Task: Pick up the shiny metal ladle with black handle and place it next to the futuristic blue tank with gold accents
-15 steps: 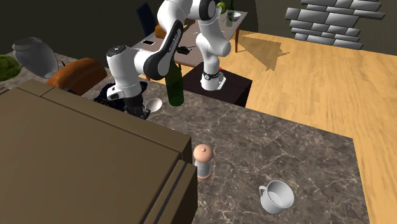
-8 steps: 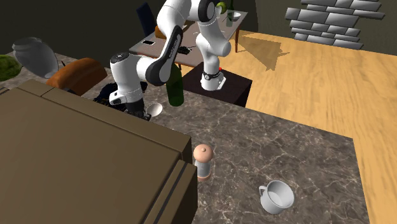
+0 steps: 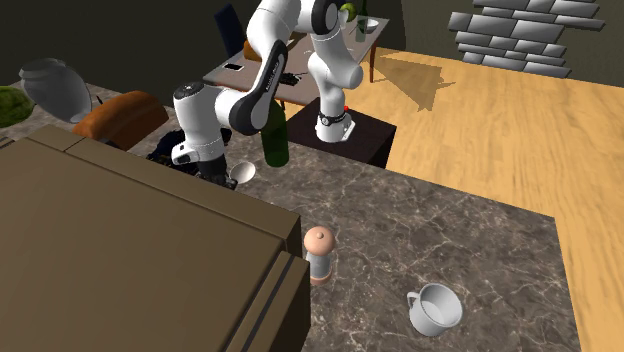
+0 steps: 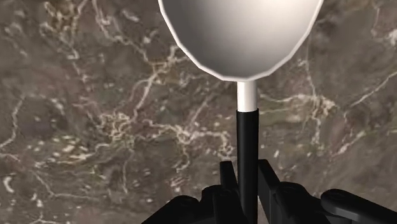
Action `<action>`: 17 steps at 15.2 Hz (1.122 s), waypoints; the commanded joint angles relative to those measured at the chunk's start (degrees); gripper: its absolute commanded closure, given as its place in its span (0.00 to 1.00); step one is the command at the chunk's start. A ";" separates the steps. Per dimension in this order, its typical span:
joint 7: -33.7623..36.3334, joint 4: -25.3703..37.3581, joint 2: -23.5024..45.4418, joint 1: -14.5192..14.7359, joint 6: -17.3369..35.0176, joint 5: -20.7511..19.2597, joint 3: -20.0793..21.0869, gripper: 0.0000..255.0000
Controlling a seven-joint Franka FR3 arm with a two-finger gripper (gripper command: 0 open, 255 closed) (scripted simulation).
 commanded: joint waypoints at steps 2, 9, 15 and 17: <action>0.68 0.23 1.66 0.53 -0.01 -0.24 0.10 0.00; -0.23 0.74 -1.64 -0.44 -3.92 0.18 -0.07 0.00; -0.25 1.24 -2.36 -0.55 -5.14 0.22 -0.09 0.00; -0.25 1.24 -2.36 -0.55 -5.14 0.22 -0.09 0.00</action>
